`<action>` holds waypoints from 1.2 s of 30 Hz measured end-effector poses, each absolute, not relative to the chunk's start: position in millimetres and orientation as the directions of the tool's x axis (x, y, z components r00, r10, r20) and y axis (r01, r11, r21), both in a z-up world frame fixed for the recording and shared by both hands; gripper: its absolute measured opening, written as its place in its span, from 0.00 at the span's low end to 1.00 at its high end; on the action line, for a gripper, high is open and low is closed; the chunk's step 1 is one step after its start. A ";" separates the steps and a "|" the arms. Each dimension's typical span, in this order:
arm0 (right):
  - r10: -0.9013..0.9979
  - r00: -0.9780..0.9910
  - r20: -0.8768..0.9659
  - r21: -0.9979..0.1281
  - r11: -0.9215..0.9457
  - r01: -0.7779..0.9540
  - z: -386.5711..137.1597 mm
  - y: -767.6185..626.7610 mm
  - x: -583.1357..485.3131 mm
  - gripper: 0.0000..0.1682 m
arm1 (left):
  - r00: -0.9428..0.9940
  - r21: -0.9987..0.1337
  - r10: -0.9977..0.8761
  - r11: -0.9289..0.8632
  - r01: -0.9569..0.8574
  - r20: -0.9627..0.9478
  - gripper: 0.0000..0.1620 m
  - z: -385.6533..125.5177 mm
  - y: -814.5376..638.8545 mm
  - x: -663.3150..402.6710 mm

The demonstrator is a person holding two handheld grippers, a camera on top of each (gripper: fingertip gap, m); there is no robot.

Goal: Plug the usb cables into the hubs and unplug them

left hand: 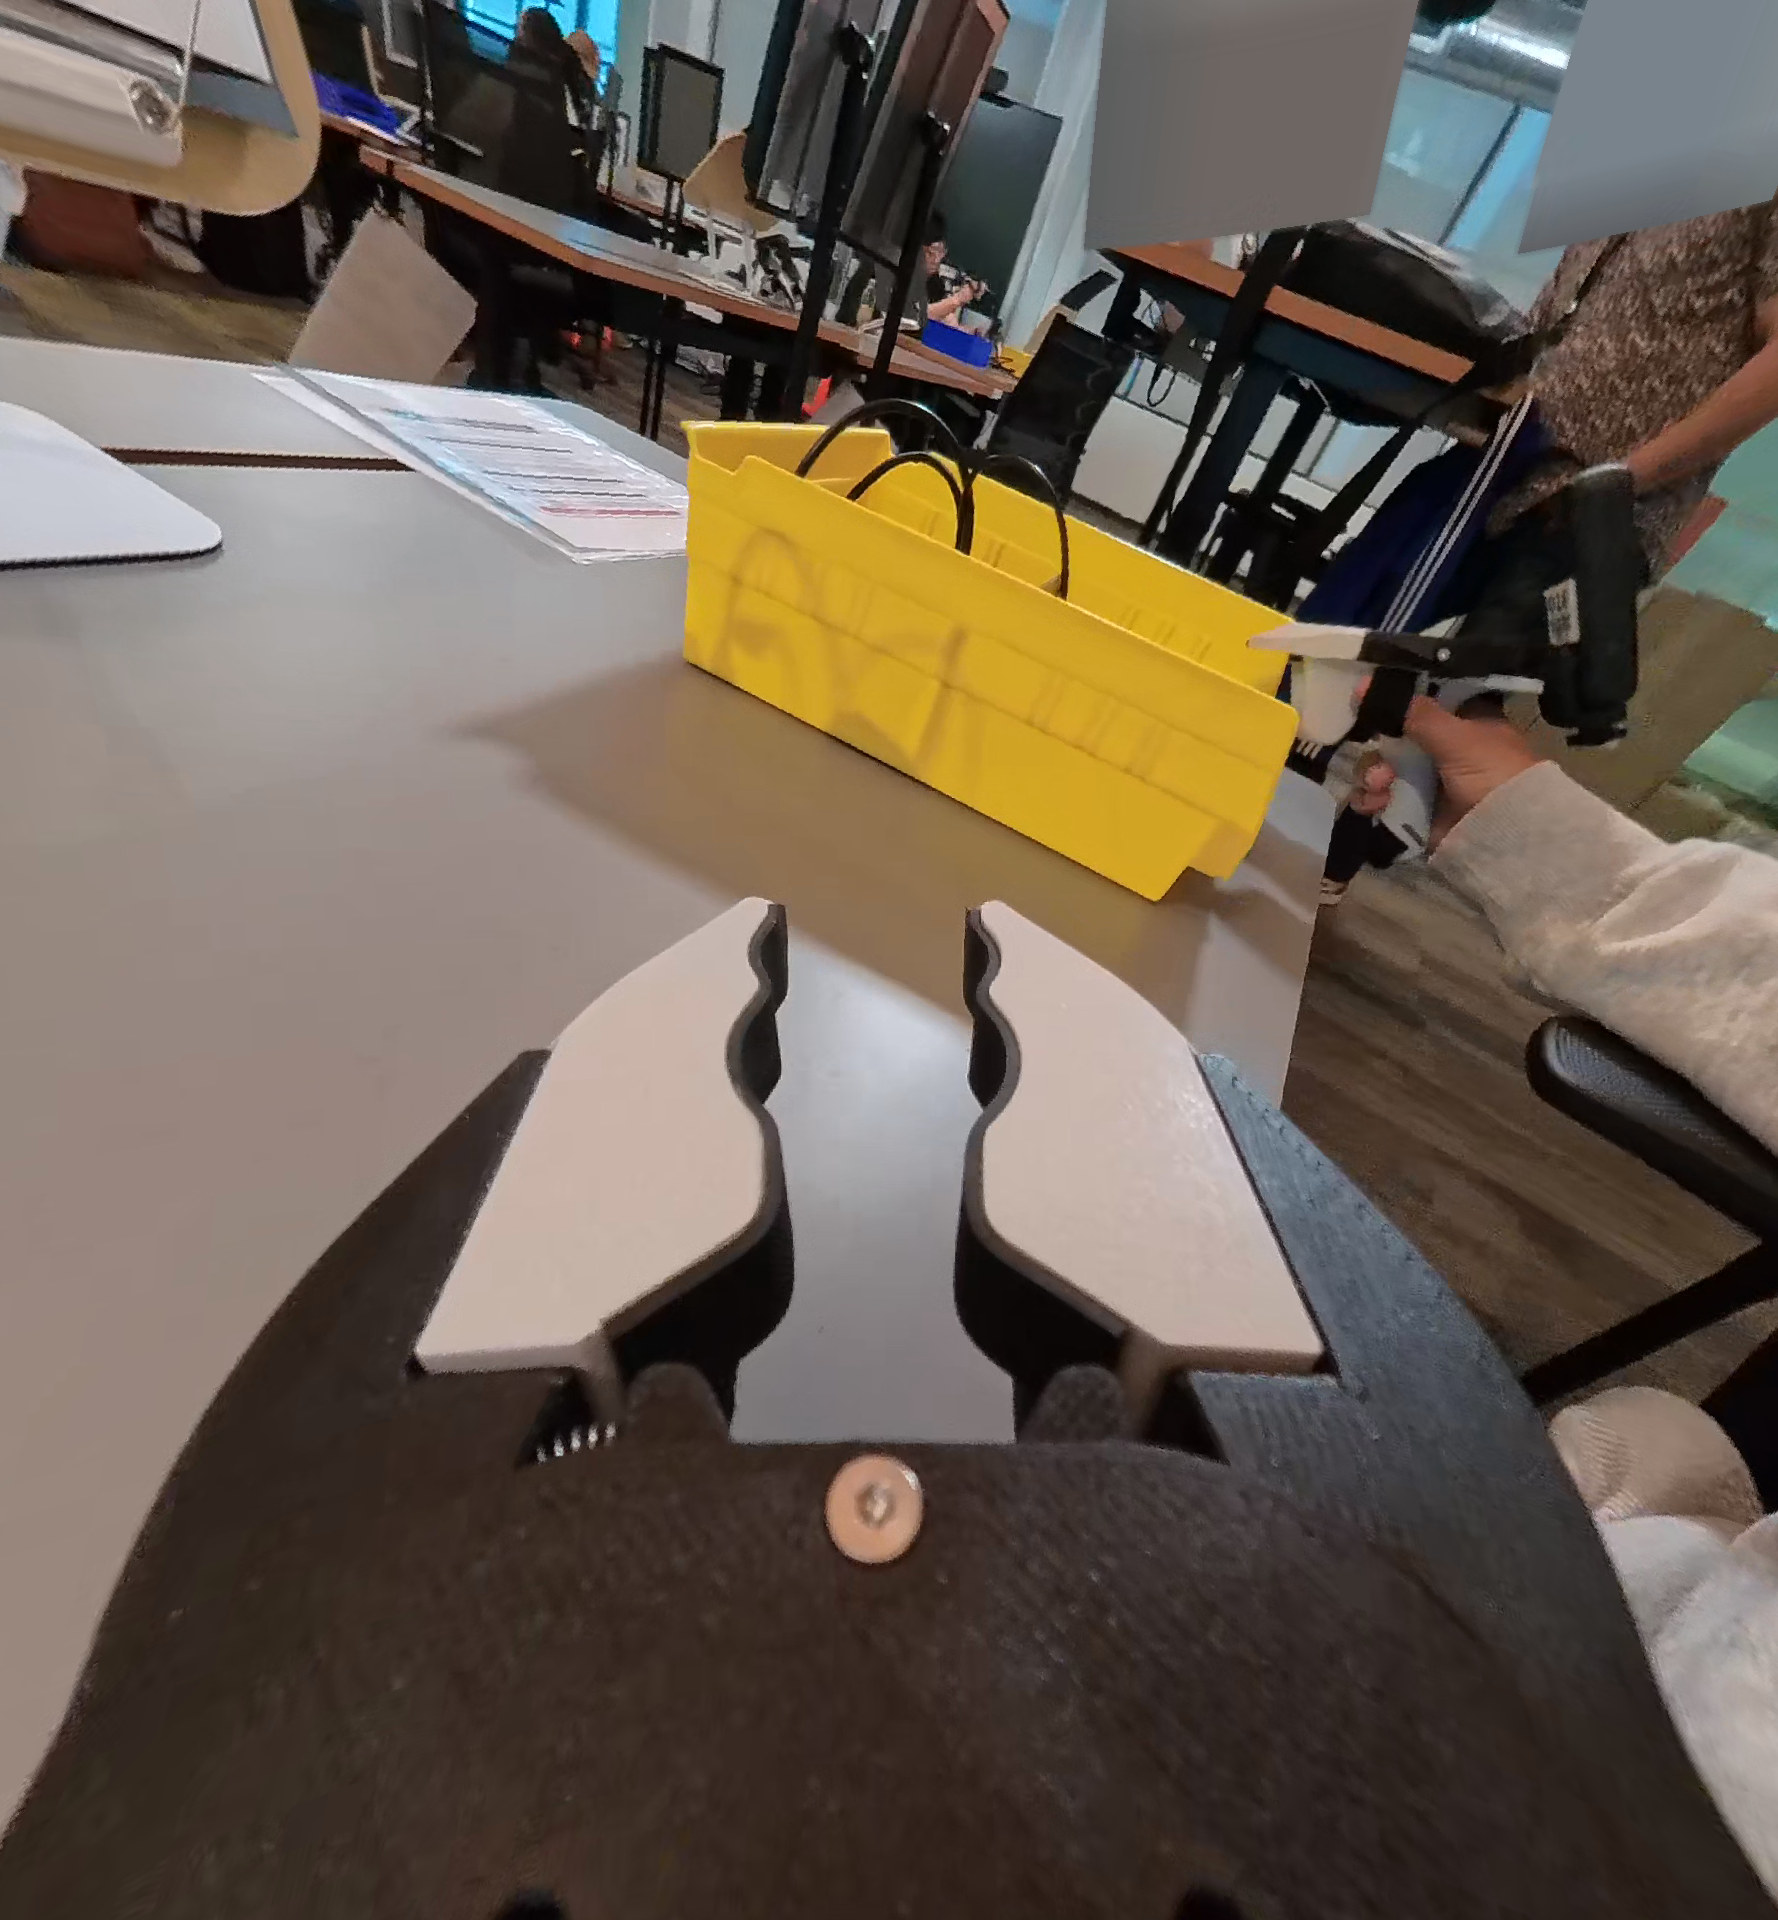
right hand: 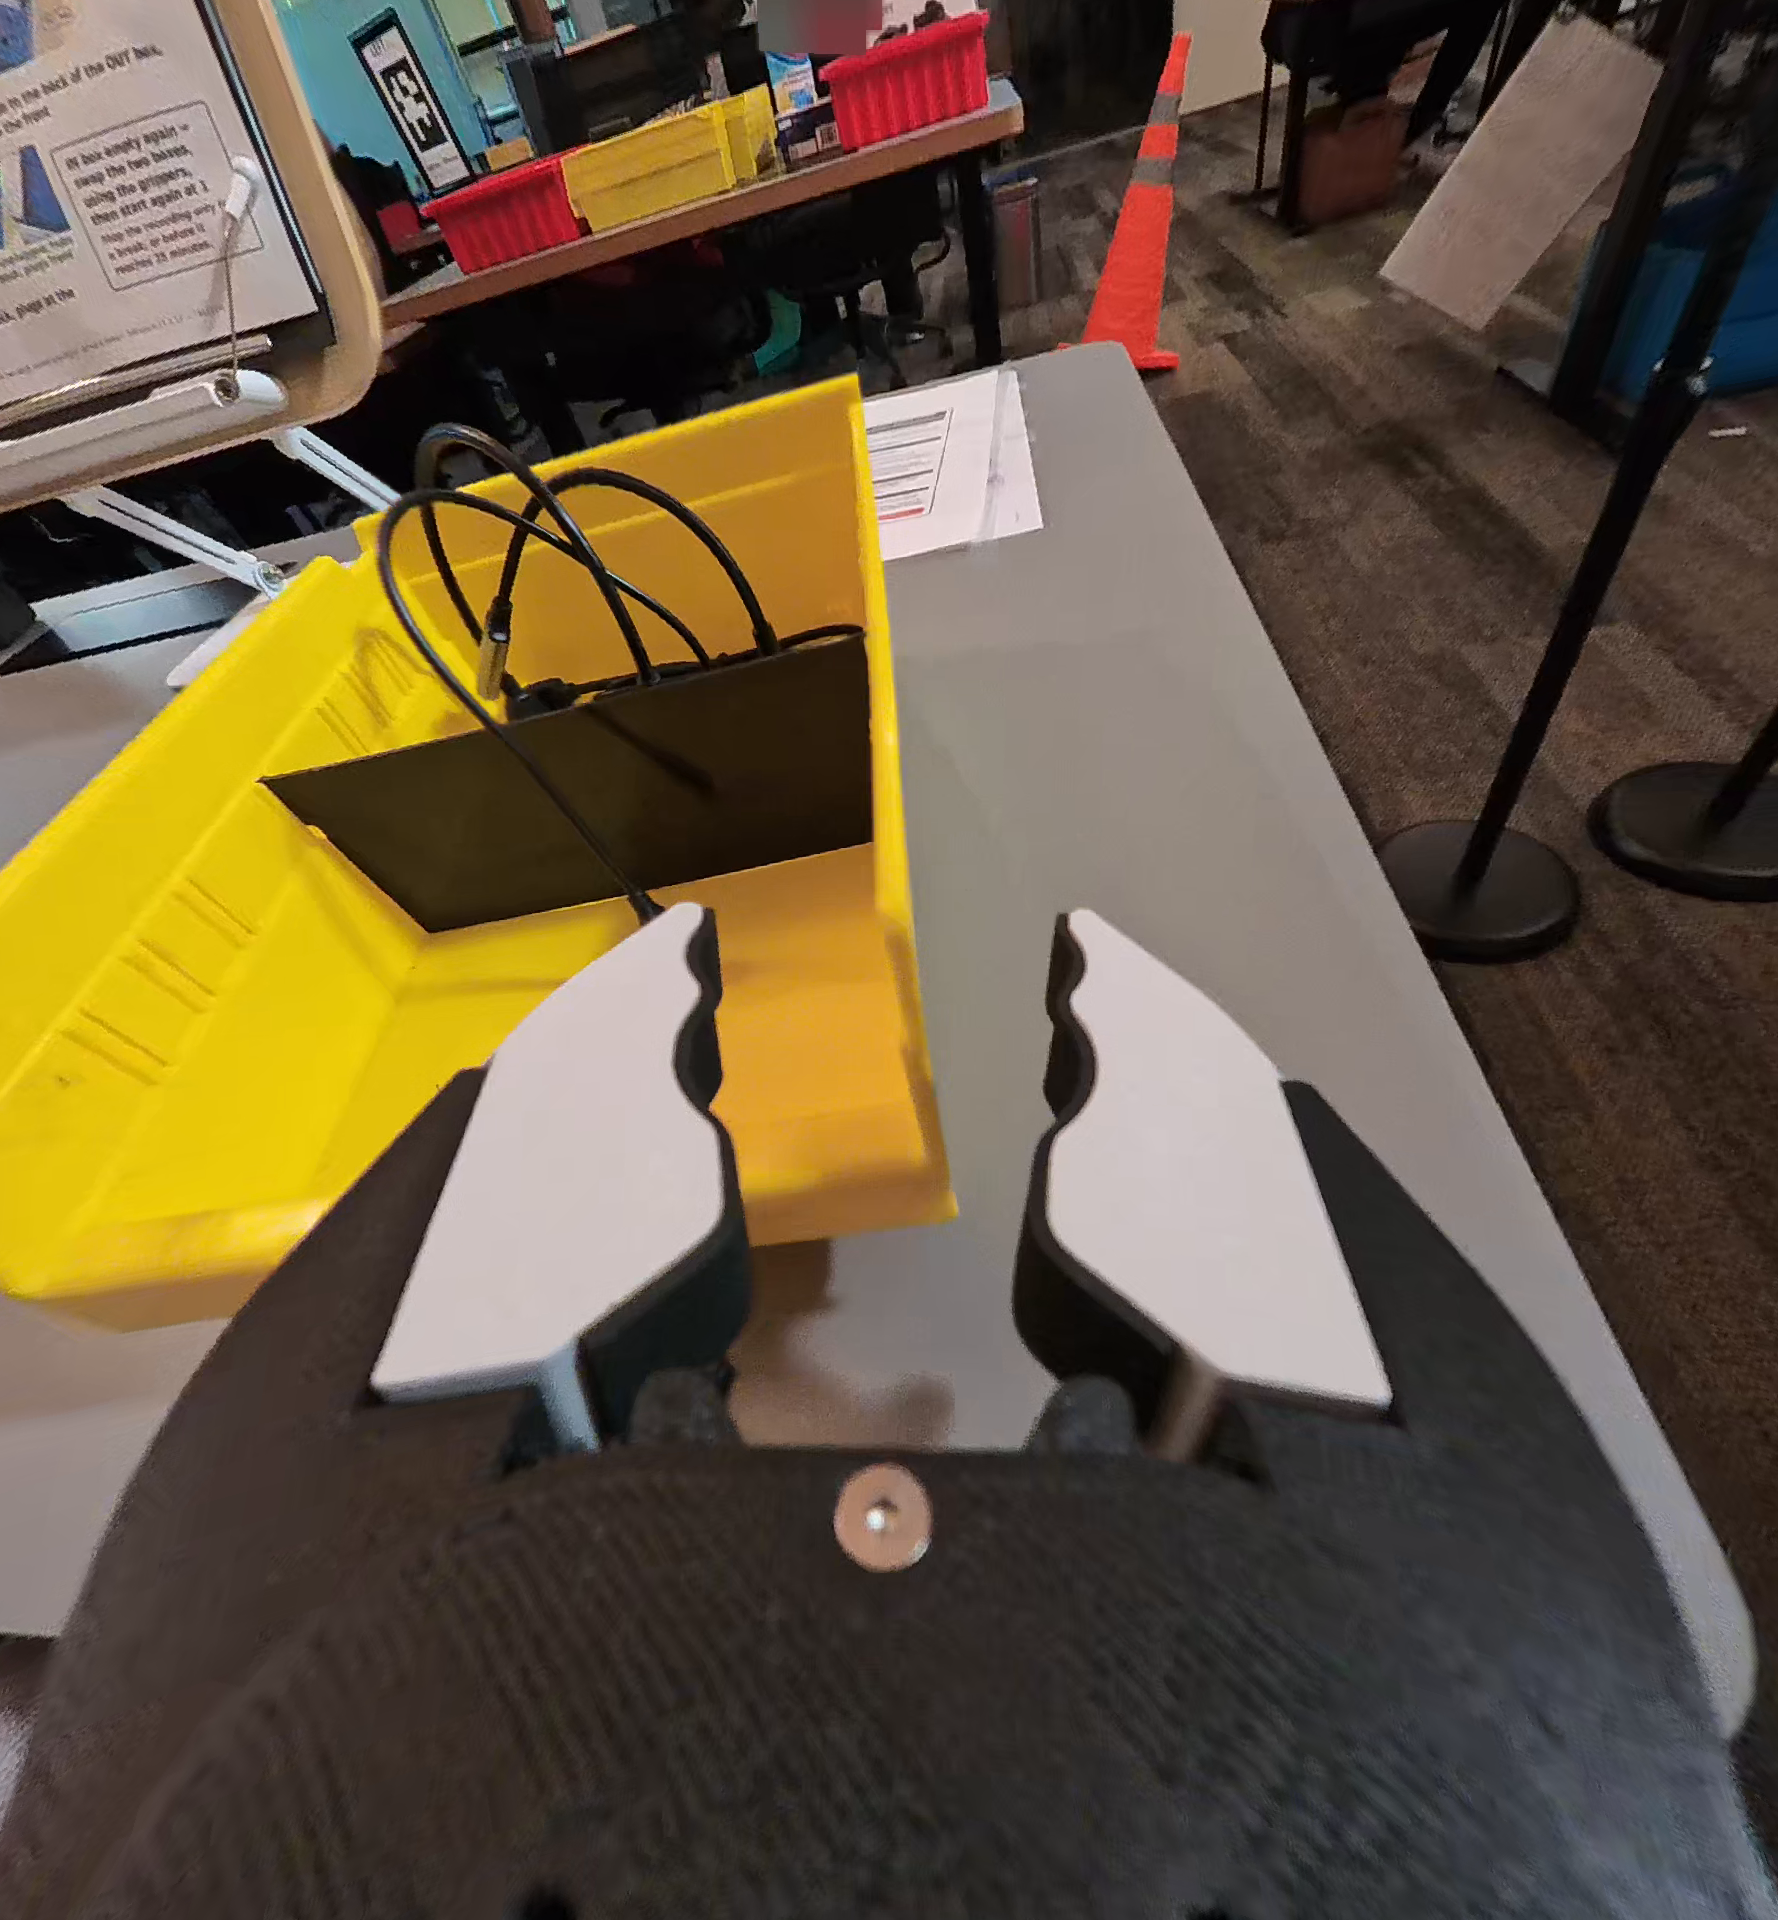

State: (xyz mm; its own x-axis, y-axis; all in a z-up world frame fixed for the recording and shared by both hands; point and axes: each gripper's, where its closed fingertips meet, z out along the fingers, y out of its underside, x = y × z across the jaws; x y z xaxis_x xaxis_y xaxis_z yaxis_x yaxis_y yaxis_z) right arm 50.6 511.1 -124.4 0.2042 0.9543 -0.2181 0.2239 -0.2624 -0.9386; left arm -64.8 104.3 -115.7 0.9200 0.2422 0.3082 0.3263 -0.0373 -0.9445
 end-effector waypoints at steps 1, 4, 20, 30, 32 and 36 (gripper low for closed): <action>0.952 0.206 -0.228 -0.935 -0.273 0.227 -126.9 512.3 49.0 0.37 | 0.924 -0.949 0.244 -0.042 0.312 0.293 0.20 -115.3 103.6 -63.9; 0.945 0.210 -0.251 -0.929 -0.297 0.223 -130.7 515.4 44.5 0.39 | 0.926 -0.953 0.254 -0.045 0.299 0.278 0.20 -115.2 99.7 -64.5; 0.950 0.290 -0.118 -0.992 -0.125 0.005 -79.0 535.1 38.1 0.25 | 0.873 -0.918 0.305 0.013 0.396 0.381 0.20 -118.1 73.7 -75.7; 0.965 0.240 -0.108 -0.980 -0.144 0.138 -110.8 527.0 8.3 0.29 | 0.866 -0.913 0.311 0.013 0.408 0.392 0.18 -119.4 70.4 -76.3; 0.964 0.239 -0.116 -0.977 -0.155 0.149 -114.1 529.5 4.6 0.29 | 0.863 -0.909 0.310 0.016 0.415 0.400 0.18 -119.7 70.1 -77.1; 0.965 0.234 -0.119 -0.971 -0.162 0.177 -121.2 529.5 1.4 0.29 | 0.859 -0.907 0.312 0.019 0.422 0.406 0.18 -120.1 69.6 -77.4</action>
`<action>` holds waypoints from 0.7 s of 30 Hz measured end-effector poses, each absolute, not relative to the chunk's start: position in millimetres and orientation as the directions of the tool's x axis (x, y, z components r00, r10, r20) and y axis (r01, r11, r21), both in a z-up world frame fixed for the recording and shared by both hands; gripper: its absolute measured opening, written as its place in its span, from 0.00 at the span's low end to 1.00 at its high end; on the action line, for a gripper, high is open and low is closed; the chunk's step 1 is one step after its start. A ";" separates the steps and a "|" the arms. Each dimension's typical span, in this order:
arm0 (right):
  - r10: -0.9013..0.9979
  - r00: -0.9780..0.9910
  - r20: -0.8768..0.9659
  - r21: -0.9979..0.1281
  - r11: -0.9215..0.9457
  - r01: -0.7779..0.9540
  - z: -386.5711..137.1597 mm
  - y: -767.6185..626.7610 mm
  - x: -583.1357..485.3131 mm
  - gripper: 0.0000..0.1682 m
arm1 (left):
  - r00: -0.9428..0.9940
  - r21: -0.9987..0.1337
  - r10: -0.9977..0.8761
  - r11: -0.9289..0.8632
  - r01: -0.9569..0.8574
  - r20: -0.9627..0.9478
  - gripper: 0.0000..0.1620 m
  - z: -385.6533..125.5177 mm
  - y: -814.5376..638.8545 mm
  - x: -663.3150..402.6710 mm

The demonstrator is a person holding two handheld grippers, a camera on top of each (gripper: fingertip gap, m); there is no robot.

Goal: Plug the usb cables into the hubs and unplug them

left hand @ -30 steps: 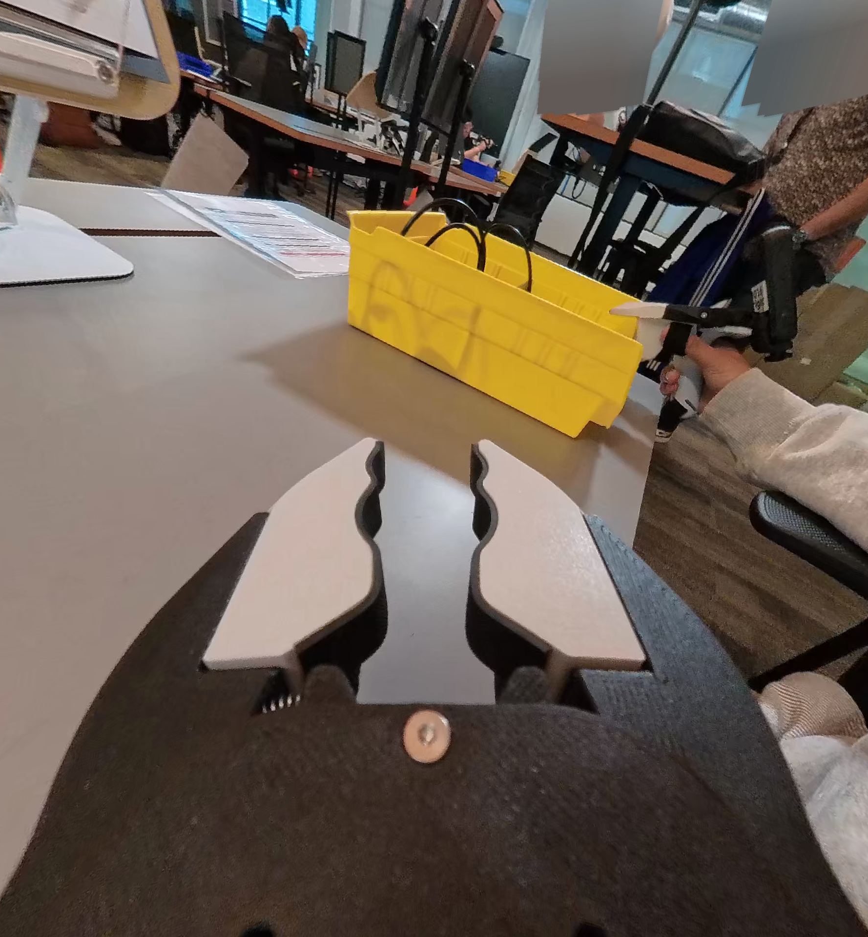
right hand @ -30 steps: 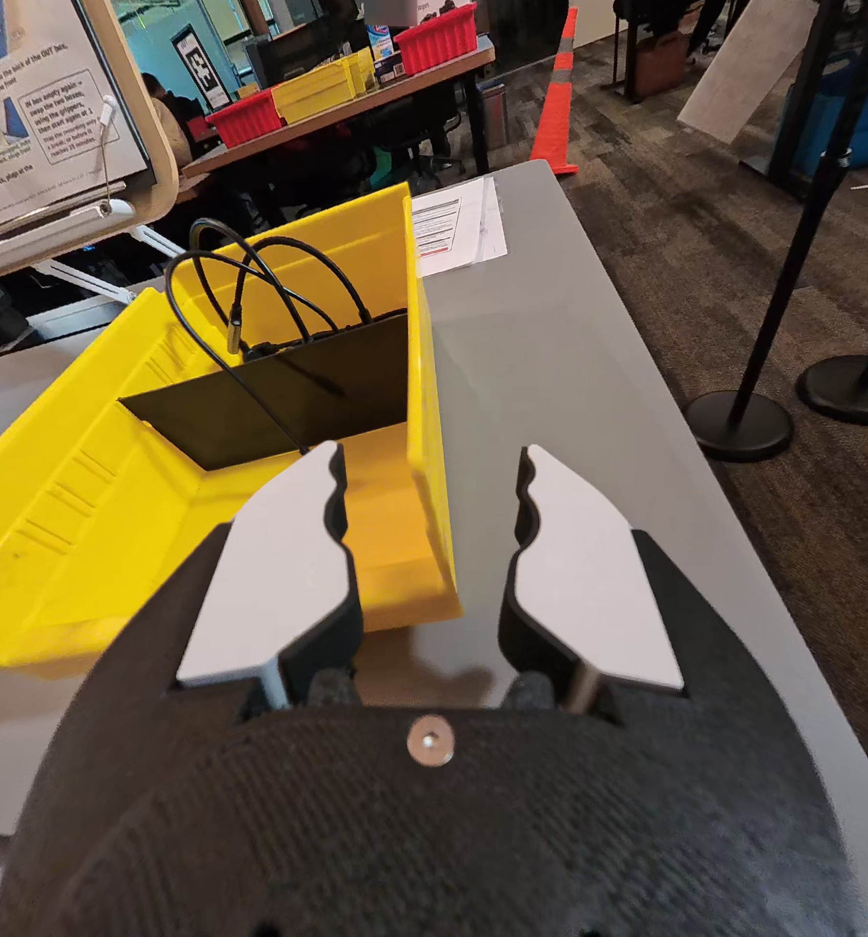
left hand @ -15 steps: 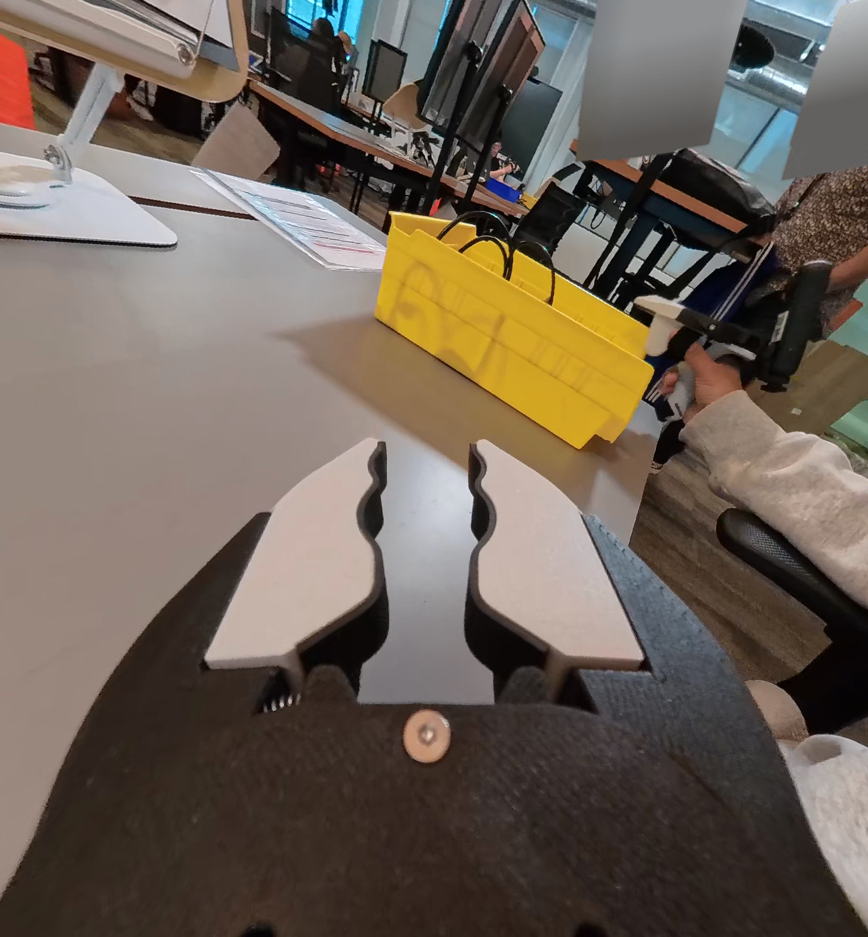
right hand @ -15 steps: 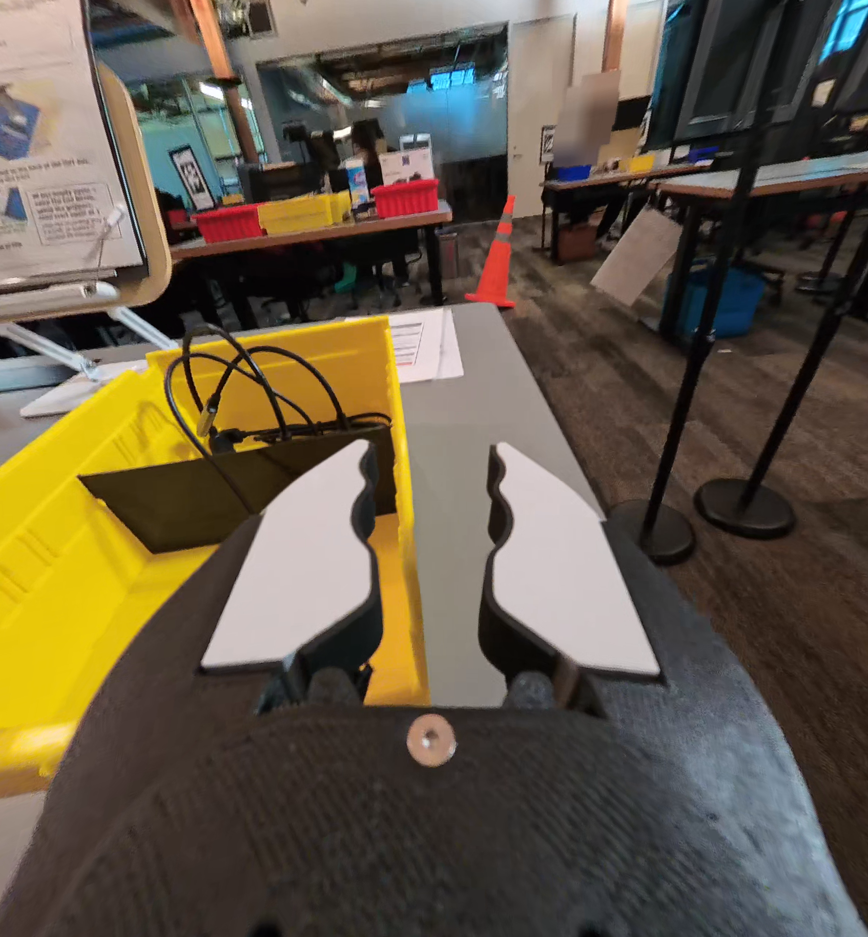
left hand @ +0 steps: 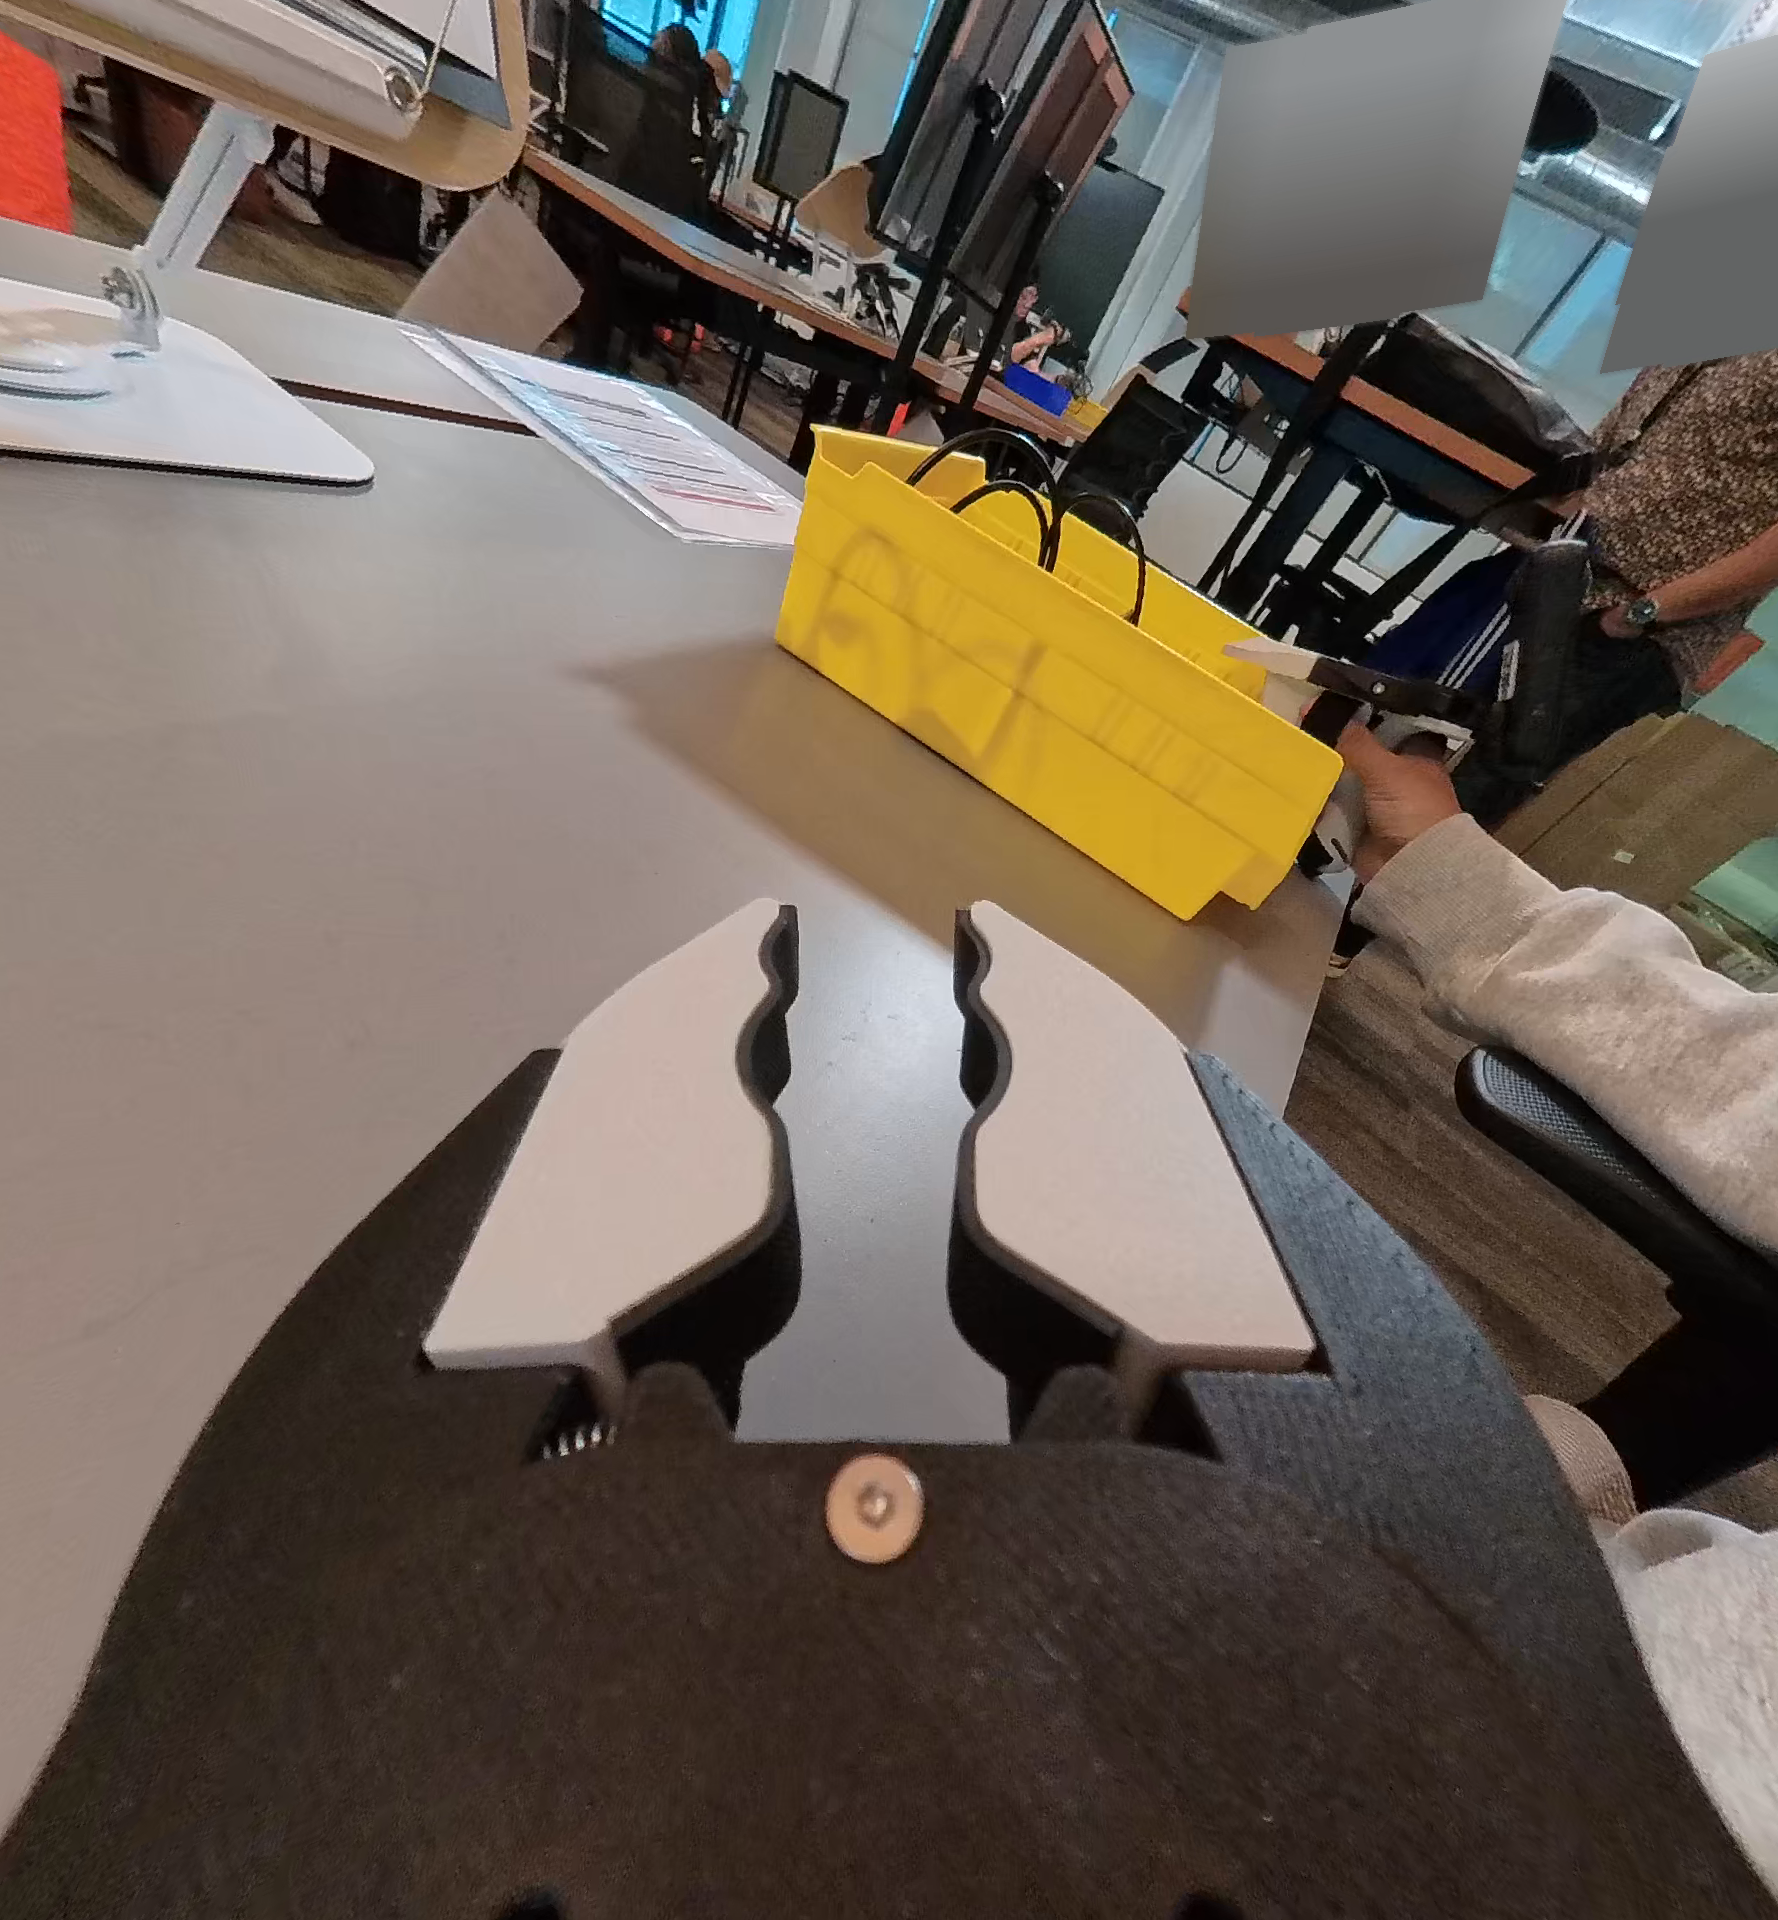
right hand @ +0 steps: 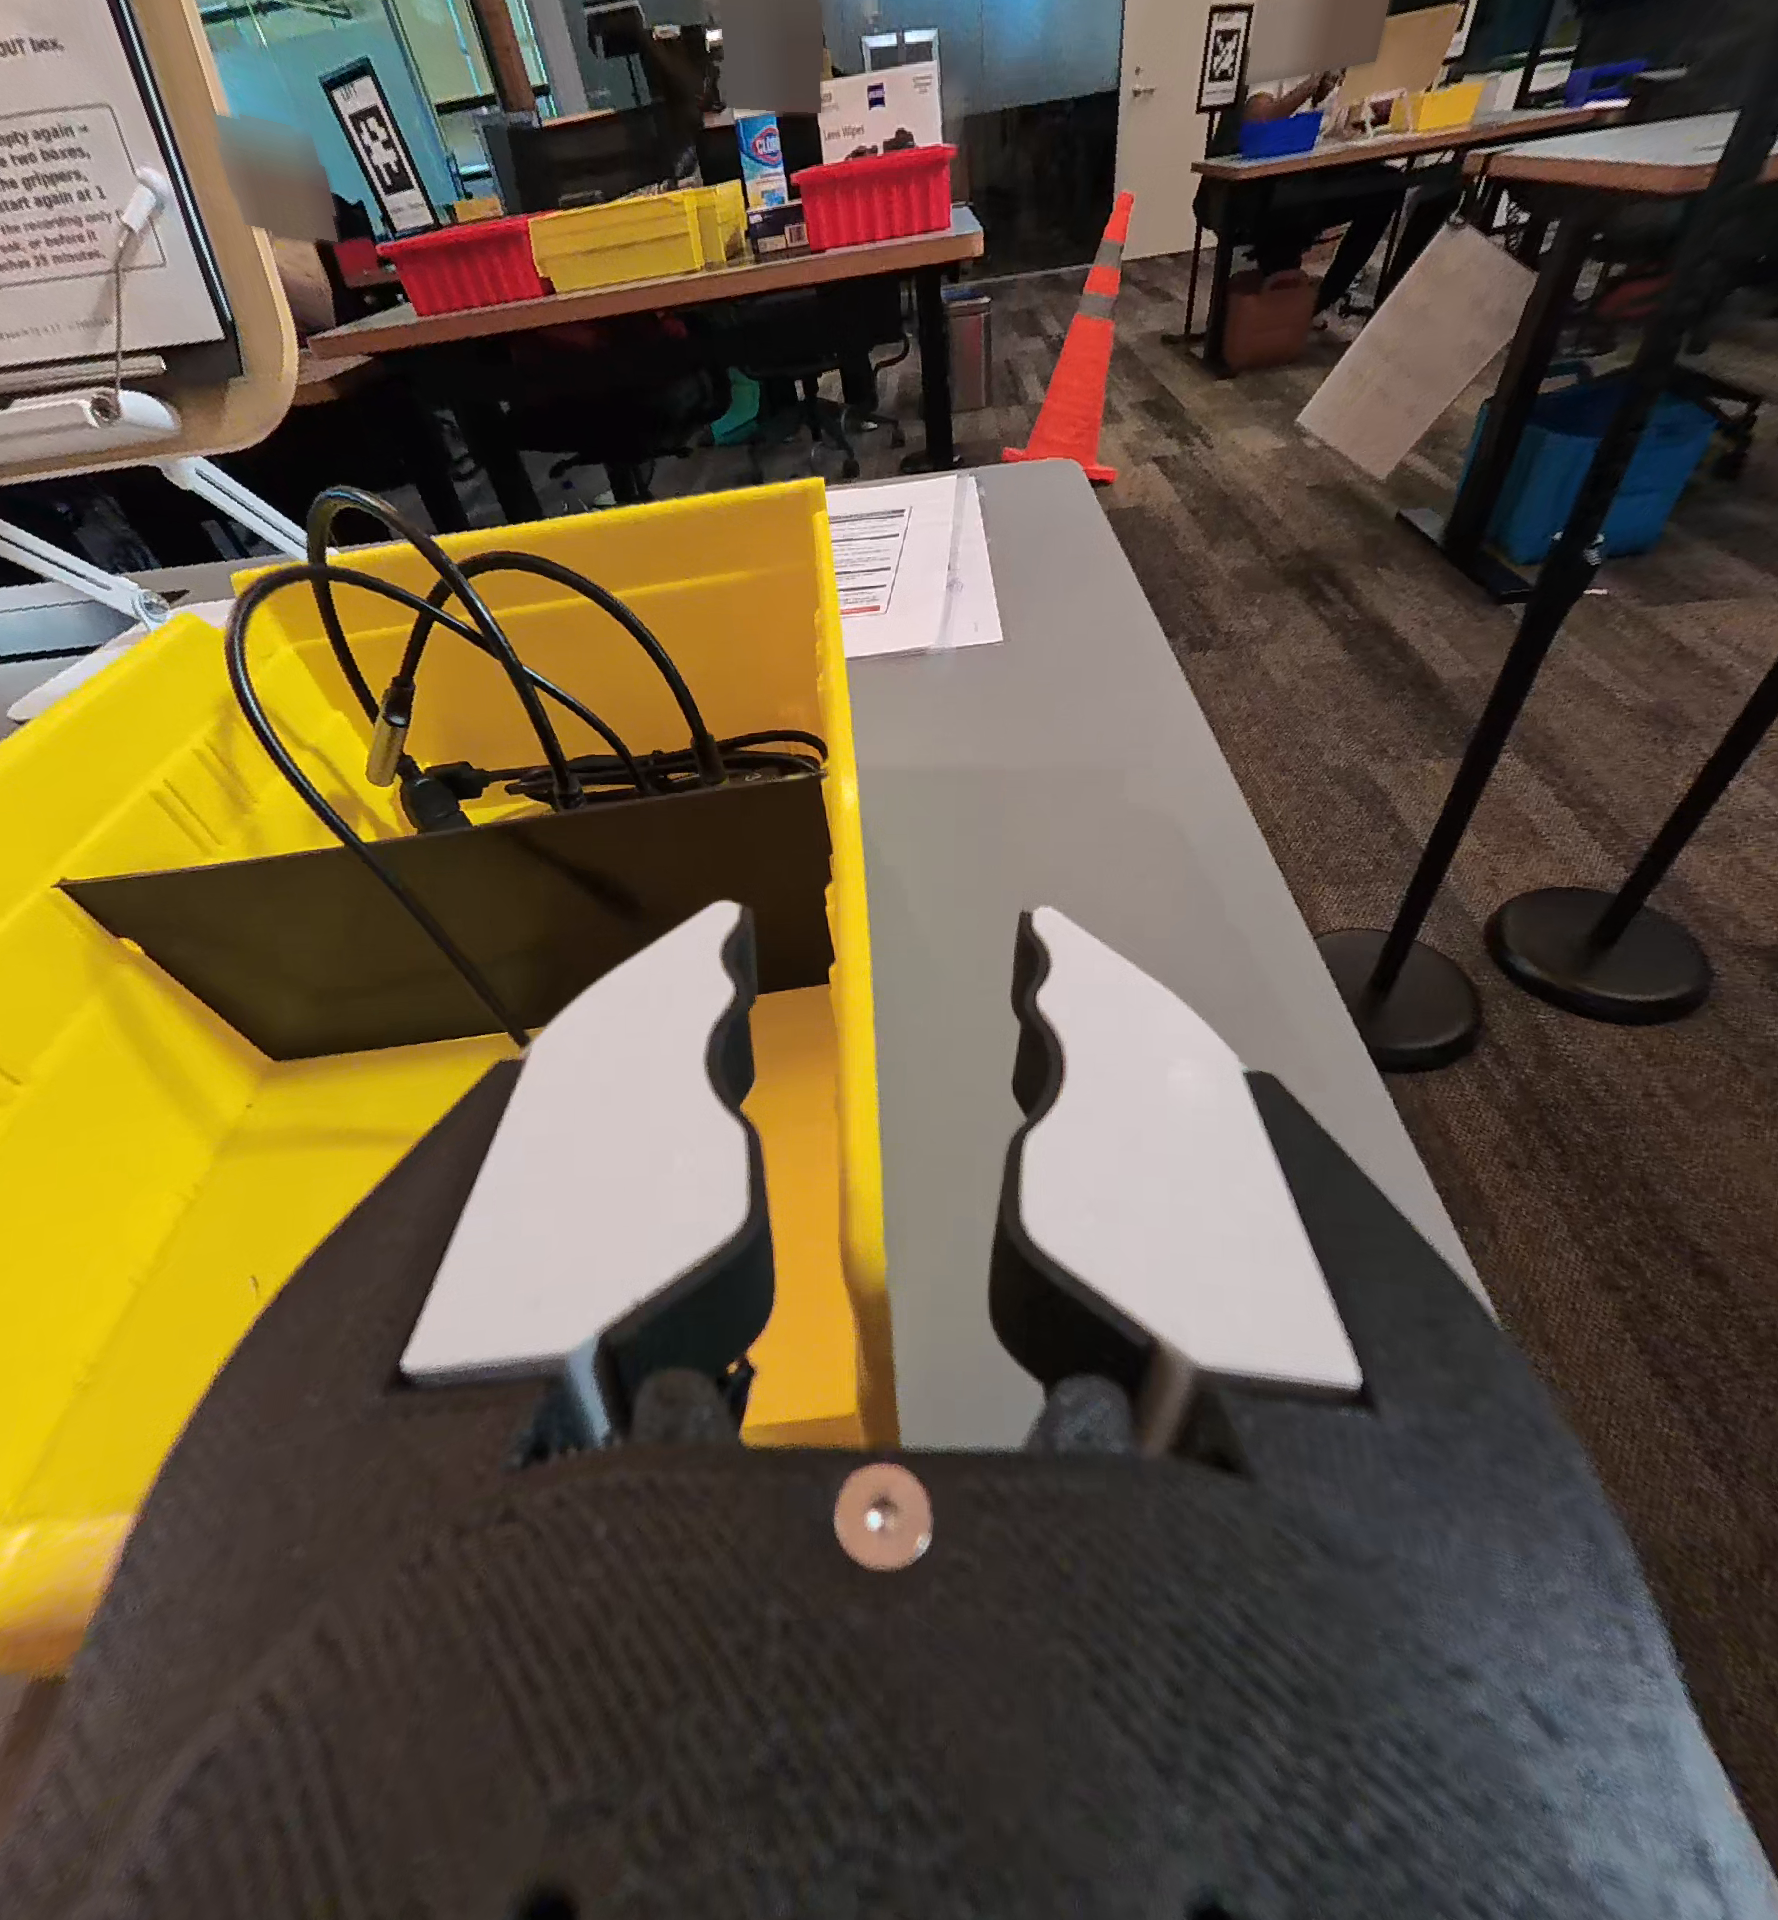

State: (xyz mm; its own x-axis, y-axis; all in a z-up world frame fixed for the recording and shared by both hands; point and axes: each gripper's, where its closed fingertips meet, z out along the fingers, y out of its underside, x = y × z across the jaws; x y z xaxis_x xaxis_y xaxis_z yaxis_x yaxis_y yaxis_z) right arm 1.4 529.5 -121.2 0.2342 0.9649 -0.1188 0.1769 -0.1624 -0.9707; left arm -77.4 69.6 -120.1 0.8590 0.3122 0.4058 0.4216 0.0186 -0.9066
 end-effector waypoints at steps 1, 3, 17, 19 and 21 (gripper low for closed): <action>0.965 0.235 -0.116 -0.970 -0.161 0.180 -121.5 529.5 1.1 0.28 | 0.860 -0.907 0.313 0.018 0.420 0.404 0.18 -119.9 69.6 -77.3; 0.965 0.237 -0.117 -0.968 -0.164 0.189 -123.1 529.8 0.4 0.27 | 0.861 -0.909 0.313 0.016 0.417 0.401 0.18 -119.9 69.8 -77.0; 0.968 0.237 0.083 -0.924 -0.014 0.382 -146.0 526.0 -3.2 0.24 | 0.865 -0.912 0.311 0.011 0.411 0.394 0.17 -119.8 70.4 -74.9; 0.966 0.232 0.113 -0.911 0.008 0.412 -150.0 527.2 -1.3 0.22 | 0.865 -0.912 0.311 0.011 0.411 0.394 0.17 -119.8 70.2 -74.9; 0.965 0.232 0.119 -0.906 0.011 0.422 -151.7 527.5 -1.0 0.21 | 0.865 -0.911 0.310 0.010 0.411 0.394 0.17 -119.7 70.3 -74.8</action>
